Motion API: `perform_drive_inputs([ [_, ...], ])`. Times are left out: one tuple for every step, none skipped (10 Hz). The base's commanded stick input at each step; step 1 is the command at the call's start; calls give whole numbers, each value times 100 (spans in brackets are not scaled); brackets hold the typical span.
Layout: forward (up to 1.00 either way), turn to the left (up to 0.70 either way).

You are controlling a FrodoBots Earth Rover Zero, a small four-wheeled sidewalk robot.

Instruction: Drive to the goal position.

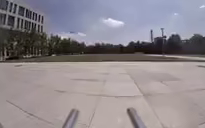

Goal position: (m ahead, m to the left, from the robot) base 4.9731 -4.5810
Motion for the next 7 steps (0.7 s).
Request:
perform_drive_inputs([
  [70,0],
  [70,0],
  [70,0],
  [70,0],
  [70,0],
  [70,0],
  [70,0],
])
